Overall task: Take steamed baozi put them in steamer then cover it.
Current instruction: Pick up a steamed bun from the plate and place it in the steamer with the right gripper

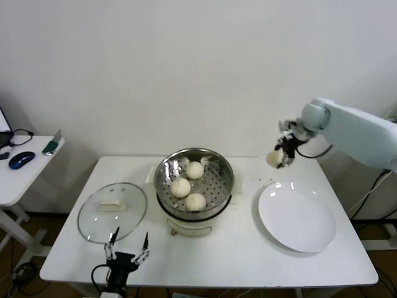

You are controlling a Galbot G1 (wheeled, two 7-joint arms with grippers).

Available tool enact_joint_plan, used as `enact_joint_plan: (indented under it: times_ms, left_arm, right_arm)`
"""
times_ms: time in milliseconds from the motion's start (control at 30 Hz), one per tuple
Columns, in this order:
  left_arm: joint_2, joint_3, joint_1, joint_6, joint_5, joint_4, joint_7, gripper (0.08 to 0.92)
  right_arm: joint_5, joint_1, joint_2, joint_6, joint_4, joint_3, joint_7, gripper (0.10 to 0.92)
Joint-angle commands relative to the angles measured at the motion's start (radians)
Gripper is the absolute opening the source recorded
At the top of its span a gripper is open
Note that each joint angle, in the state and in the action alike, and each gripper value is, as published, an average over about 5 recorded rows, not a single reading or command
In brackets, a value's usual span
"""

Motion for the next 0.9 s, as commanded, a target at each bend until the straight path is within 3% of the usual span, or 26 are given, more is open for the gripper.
enact_joint_plan:
  times_ms: [33, 333, 567, 900]
  left_arm:
    - [0.005, 0.011, -0.001, -0.004, -0.01, -0.008, 0.002, 0.823]
    - [0.006, 0.019, -0.016, -0.007, -0.025, -0.011, 0.003, 0.823]
    - [0.017, 0.017, -0.027, -0.005, -0.044, -0.01, 0.004, 0.823]
    - [0.025, 0.013, -0.043, -0.003, -0.055, 0.005, 0.005, 0.823]
  right_arm:
    - [0.389, 0.237, 0.276, -0.088, 0.029, -0.206, 0.048, 0.71]
    - [0.502, 0.249, 0.383, -0.11, 0.112, -0.318, 0.079, 0.712]
    - [0.495, 0.18, 0.392, -0.134, 0.188, -0.353, 0.134, 0.713]
    - [0.441, 0.089, 0.415, -0.134, 0.146, -0.362, 0.14, 0.712]
